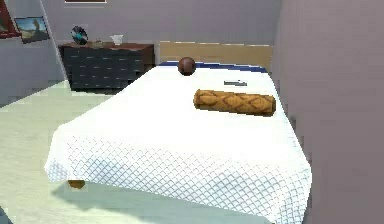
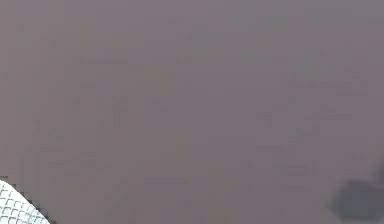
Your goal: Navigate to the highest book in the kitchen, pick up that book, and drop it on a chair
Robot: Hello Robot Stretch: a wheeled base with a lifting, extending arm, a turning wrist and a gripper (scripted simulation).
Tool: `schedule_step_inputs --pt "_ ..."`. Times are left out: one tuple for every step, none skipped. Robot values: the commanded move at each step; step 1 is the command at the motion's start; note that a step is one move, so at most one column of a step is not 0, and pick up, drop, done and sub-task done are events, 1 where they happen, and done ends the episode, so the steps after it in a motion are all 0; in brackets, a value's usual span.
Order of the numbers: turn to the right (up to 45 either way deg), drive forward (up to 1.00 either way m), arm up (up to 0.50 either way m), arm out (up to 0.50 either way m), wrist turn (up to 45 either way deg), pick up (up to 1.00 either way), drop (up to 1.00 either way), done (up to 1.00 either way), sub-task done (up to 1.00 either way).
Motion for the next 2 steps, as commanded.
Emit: schedule_step_inputs --pt "0.0 0.65 0.00 0.00 0.0 0.00 0.00 0.00 0.00" --pt "-45.0 0.00 0.00 0.00 0.0 0.00 0.00 0.00 0.00"
